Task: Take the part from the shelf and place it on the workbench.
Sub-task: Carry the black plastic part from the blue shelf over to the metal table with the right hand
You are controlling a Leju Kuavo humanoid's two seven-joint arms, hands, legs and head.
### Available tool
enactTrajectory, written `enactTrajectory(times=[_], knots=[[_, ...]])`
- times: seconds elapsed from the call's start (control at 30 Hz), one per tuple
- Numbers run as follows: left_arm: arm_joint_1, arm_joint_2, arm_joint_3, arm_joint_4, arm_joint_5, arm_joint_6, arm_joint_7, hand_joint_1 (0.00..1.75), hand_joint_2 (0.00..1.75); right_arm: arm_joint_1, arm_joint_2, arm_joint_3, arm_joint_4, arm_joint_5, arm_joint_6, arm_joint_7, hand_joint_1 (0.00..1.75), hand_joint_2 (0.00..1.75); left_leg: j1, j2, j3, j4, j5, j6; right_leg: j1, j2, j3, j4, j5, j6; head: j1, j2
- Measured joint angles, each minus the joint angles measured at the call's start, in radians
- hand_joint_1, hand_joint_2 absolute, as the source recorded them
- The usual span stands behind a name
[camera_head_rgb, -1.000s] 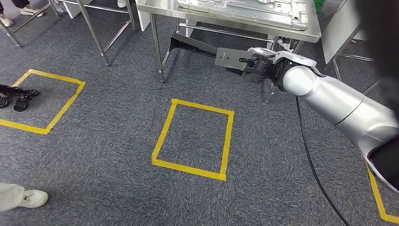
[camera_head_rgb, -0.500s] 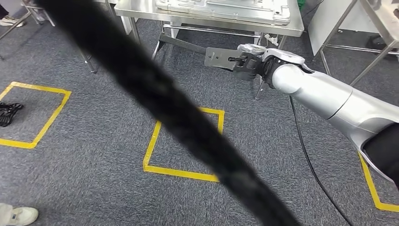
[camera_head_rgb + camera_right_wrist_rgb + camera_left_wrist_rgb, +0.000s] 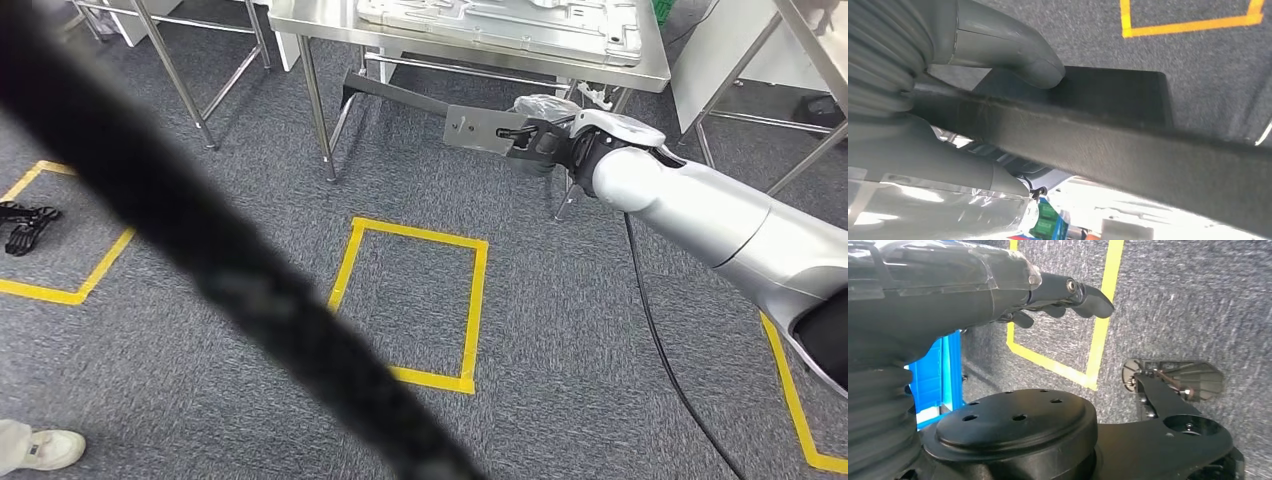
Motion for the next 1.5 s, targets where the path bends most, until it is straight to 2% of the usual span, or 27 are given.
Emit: enactTrajectory(times=[0.03,0.07,0.17,0.2,0.23,0.3,0.33,0.37,0.43,0.6,0.77,1.0,1.1,1.17,1.2,1.23,1.3,1.33,1.37,1.4,1.47,1.5], knots=[[0.0,0.0,0.0,0.0,0.0,0.0,0.0,0.0,1.75,-0.002,-0.001,0.0,-0.003,0.0,-0.001,0.0,1.75,1.75,-0.001,0.0,0.003,-0.001,-0.003,-0.005,0.002,0.0,0.025,-0.053,0.017,-0.004,0.001,0.0],[-0.001,0.0,0.0,0.0,0.0,0.001,0.0,0.0,1.75,-0.003,-0.001,-0.001,-0.006,0.001,-0.002,0.0,1.75,1.75,-0.002,0.001,0.003,-0.002,-0.004,-0.01,0.004,0.001,0.04,-0.084,0.021,-0.008,0.002,0.0],[0.0,0.0,-0.003,0.0,0.0,0.001,0.0,0.0,1.75,-0.004,-0.002,-0.001,-0.015,0.002,-0.003,0.0,1.75,1.75,-0.001,0.004,0.005,-0.009,-0.006,-0.026,0.007,0.002,0.049,-0.106,0.013,-0.024,0.0,0.0],[0.0,0.0,-0.004,0.0,0.0,0.001,0.0,0.0,1.75,-0.004,-0.003,-0.001,-0.018,0.002,-0.003,0.0,1.75,1.75,-0.002,0.005,0.008,-0.012,-0.003,-0.024,0.005,0.002,0.053,-0.111,0.013,-0.025,-0.004,0.0],[0.0,0.001,-0.004,0.0,0.0,0.001,0.0,0.0,1.75,-0.005,-0.003,-0.002,-0.021,0.002,-0.003,0.0,1.75,1.75,-0.004,0.005,0.012,-0.016,-0.005,-0.012,0.004,0.002,0.056,-0.116,0.015,-0.026,-0.008,0.0],[0.0,0.001,-0.005,0.0,0.0,0.001,0.0,0.0,1.75,-0.004,-0.004,-0.002,-0.023,0.002,-0.004,0.0,1.75,1.75,-0.009,0.004,0.019,-0.023,-0.001,0.018,0.004,0.003,0.059,-0.119,0.014,-0.021,-0.017,0.0],[0.0,0.001,-0.005,0.0,0.0,0.001,0.0,0.0,1.75,-0.003,-0.005,-0.001,-0.023,0.002,-0.004,0.0,1.75,1.75,-0.01,0.004,0.02,-0.026,-0.002,0.027,0.005,0.003,0.059,-0.119,0.014,-0.022,-0.021,0.0],[0.0,0.001,-0.006,0.0,0.0,0.001,0.0,0.0,1.75,-0.003,-0.006,-0.001,-0.024,0.002,-0.004,0.0,1.75,1.75,-0.01,0.003,0.021,-0.028,0.001,0.027,0.005,0.003,0.059,-0.119,0.013,-0.022,-0.024,0.0],[0.0,0.001,-0.006,0.001,0.0,0.001,0.0,0.0,1.75,-0.002,-0.008,0.0,-0.026,0.002,-0.004,0.0,1.75,1.75,-0.01,0.001,0.022,-0.032,0.003,0.02,0.005,0.002,0.059,-0.118,0.012,-0.023,-0.03,0.0],[0.0,0.001,-0.006,0.001,0.0,0.001,0.0,0.0,1.75,0.0,-0.012,0.0,-0.031,0.004,-0.005,0.0,1.75,1.75,-0.009,-0.004,0.025,-0.041,0.005,-0.015,0.004,0.0,0.059,-0.118,0.012,-0.025,-0.035,0.0],[0.0,0.001,-0.006,0.001,0.001,0.001,0.001,0.0,1.75,0.002,-0.017,-0.001,-0.054,0.01,-0.008,0.0,1.75,1.75,-0.011,-0.006,0.025,-0.042,0.005,-0.019,0.002,-0.002,0.061,-0.12,0.012,-0.024,-0.034,0.0],[0.0,0.001,-0.007,0.001,0.0,0.001,-0.003,0.0,1.75,0.004,-0.019,-0.002,-0.085,0.021,-0.009,0.0,1.75,1.75,-0.02,-0.007,0.023,-0.034,0.001,-0.011,-0.007,-0.003,0.066,-0.127,0.016,-0.013,-0.035,0.0],[0.0,0.002,-0.007,0.001,0.0,0.001,-0.001,0.0,1.75,0.007,-0.022,-0.007,-0.095,0.021,-0.011,0.0,1.75,1.75,-0.024,-0.008,0.022,-0.033,0.001,-0.001,-0.01,-0.002,0.069,-0.133,0.018,-0.001,-0.036,0.0],[0.0,0.003,-0.007,0.001,0.0,0.001,0.0,0.0,1.75,0.011,-0.03,-0.013,-0.104,0.021,-0.013,0.0,1.75,1.75,-0.021,-0.008,0.029,-0.045,0.007,0.01,-0.011,-0.002,0.072,-0.135,0.016,0.006,-0.036,0.0],[0.0,0.003,-0.007,0.001,0.0,0.001,0.0,0.0,1.75,0.012,-0.034,-0.016,-0.108,0.021,-0.014,0.0,1.75,1.75,-0.018,-0.007,0.034,-0.051,0.01,0.015,-0.011,-0.002,0.065,-0.118,0.005,0.01,-0.034,0.0],[0.0,0.003,-0.007,0.001,0.0,0.001,0.0,0.0,1.75,0.013,-0.038,-0.02,-0.111,0.021,-0.015,0.0,1.75,1.75,-0.015,-0.006,0.04,-0.057,0.012,0.018,-0.011,-0.002,0.048,-0.079,-0.017,0.013,-0.031,0.0],[0.0,0.003,-0.007,0.001,0.0,0.001,0.0,0.0,1.75,0.019,-0.045,-0.023,-0.115,0.021,-0.016,0.0,1.75,1.75,-0.015,-0.006,0.046,-0.059,0.011,0.023,-0.011,-0.002,-0.015,0.05,-0.071,0.018,-0.023,0.0],[0.001,0.003,-0.007,0.001,0.0,0.001,0.0,0.0,1.75,0.024,-0.048,-0.023,-0.115,0.021,-0.016,0.0,1.75,1.75,-0.015,-0.007,0.05,-0.059,0.008,0.025,-0.011,-0.002,-0.046,0.108,-0.086,0.019,-0.02,0.0],[0.001,0.004,-0.007,0.001,0.0,0.001,0.0,0.0,1.75,0.029,-0.049,-0.023,-0.116,0.021,-0.016,0.0,1.75,1.75,-0.016,-0.008,0.055,-0.059,0.005,0.025,-0.011,-0.002,-0.065,0.136,-0.083,0.02,-0.016,0.0],[0.002,0.004,-0.007,0.001,0.0,0.001,0.0,0.0,1.75,0.031,-0.05,-0.024,-0.117,0.021,-0.016,0.0,1.75,1.75,-0.016,-0.01,0.061,-0.059,0.0,0.024,-0.011,-0.002,-0.064,0.125,-0.059,0.018,-0.013,0.0],[0.002,0.004,-0.007,0.001,0.0,0.001,-0.001,0.0,1.75,0.032,-0.051,-0.026,-0.121,0.021,-0.015,0.0,1.75,1.75,-0.017,-0.011,0.077,-0.059,-0.013,0.019,-0.01,-0.003,-0.018,0.01,0.021,0.011,-0.006,0.0],[0.002,0.004,-0.007,0.001,0.0,0.001,-0.001,0.0,1.75,0.03,-0.051,-0.027,-0.123,0.021,-0.015,0.0,1.75,1.75,-0.018,-0.011,0.082,-0.059,-0.02,0.015,-0.007,-0.004,0.01,-0.05,0.049,0.006,-0.005,0.0]])
